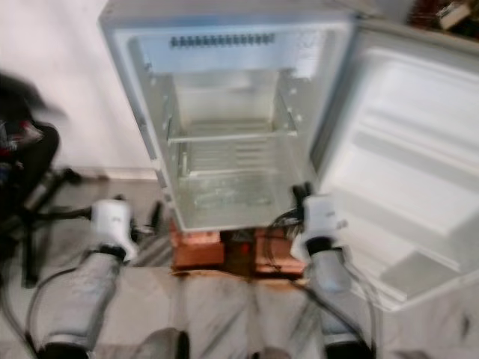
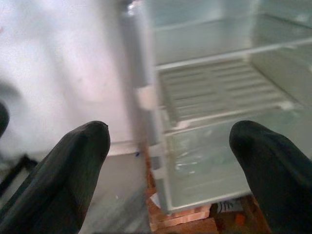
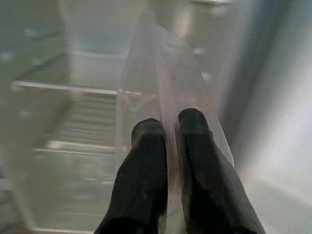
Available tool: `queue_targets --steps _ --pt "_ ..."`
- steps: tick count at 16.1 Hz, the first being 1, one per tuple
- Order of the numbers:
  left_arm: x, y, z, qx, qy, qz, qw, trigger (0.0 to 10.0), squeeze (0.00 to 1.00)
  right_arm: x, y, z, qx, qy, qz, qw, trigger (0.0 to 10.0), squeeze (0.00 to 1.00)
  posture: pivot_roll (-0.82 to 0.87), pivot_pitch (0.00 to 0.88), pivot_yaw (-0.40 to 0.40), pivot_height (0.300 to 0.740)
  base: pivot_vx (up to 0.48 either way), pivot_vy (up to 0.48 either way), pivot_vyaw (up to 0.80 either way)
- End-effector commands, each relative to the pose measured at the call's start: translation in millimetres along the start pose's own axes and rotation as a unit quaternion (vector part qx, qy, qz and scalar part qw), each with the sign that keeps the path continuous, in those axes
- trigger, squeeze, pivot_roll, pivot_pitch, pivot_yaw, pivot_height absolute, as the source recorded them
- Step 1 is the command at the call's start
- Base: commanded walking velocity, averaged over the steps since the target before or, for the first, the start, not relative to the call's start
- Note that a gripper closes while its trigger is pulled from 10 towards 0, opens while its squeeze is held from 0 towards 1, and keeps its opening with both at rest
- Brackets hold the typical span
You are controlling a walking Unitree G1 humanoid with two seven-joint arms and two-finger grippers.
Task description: Restocking fridge
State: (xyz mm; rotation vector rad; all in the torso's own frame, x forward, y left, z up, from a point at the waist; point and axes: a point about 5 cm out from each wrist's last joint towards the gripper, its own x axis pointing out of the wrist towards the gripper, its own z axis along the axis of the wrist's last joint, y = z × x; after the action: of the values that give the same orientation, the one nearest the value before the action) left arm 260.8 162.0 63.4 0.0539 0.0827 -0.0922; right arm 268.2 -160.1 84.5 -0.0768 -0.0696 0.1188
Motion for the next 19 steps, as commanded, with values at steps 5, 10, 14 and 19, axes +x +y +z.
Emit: queue_targets --steps 5,10,14,19 --pt "-3.8 5.5 -3.7 -0.085 0.014 0.012 0.996 10.0 0.00 -5.4 -9.5 -8.1 0.021 0.028 -0.008 0.999 10.0 0.00 0.03 0.110 -0.030 0.740 0.000 0.000 0.00" --pt "-3.6 1.9 -4.1 -0.081 0.018 0.001 0.997 10.0 0.00 -5.5 -4.6 -8.5 0.031 0.031 0.005 0.999 10.0 0.00 0.03 0.109 -0.033 0.740 0.000 0.192 0.00" --pt "-4.0 2.2 -4.4 -0.081 0.021 -0.001 0.997 10.0 0.00 -5.6 -6.6 -8.3 0.030 0.032 0.002 0.999 10.0 0.00 0.03 0.111 -0.030 0.740 0.000 0.480 0.00" --pt "-3.8 2.2 -3.5 -0.068 0.019 -0.006 0.997 10.0 0.00 -4.9 -9.7 -7.5 0.025 0.028 -0.006 0.999 10.0 0.00 0.03 0.112 -0.026 0.740 0.000 0.288 0.00"
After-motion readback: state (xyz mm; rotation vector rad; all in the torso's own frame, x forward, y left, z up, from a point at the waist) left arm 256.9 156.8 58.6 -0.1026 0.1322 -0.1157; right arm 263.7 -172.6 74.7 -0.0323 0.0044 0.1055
